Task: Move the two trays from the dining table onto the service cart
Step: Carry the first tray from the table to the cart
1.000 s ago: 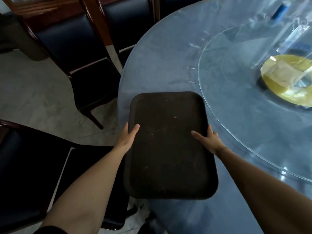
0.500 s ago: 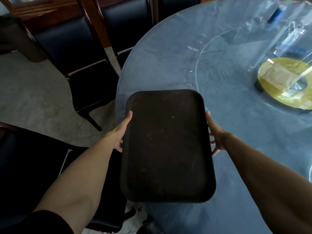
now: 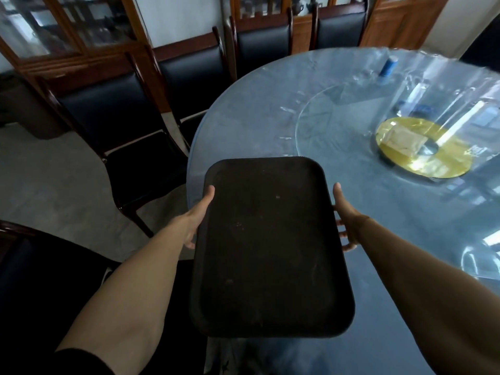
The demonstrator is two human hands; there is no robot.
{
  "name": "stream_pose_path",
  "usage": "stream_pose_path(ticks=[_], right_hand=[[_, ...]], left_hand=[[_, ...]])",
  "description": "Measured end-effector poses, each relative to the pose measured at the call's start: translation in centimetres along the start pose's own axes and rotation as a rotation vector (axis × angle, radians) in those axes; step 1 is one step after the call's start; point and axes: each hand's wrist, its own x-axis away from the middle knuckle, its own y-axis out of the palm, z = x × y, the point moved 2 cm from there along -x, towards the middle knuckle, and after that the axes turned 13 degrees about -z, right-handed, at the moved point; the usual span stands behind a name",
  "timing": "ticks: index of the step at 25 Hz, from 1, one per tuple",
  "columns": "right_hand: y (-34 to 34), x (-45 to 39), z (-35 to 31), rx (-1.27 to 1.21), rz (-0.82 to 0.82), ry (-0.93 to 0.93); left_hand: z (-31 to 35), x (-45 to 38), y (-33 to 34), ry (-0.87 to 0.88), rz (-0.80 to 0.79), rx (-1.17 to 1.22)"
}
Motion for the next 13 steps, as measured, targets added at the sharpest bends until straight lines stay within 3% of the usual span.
stream_pose_path(ticks=[13], right_hand=[[-3.8,12.2,10.0,-0.272,0.201,-0.086]], left_hand=[[2.6,5.2,6.5,0.125,-0.258,-0.306]])
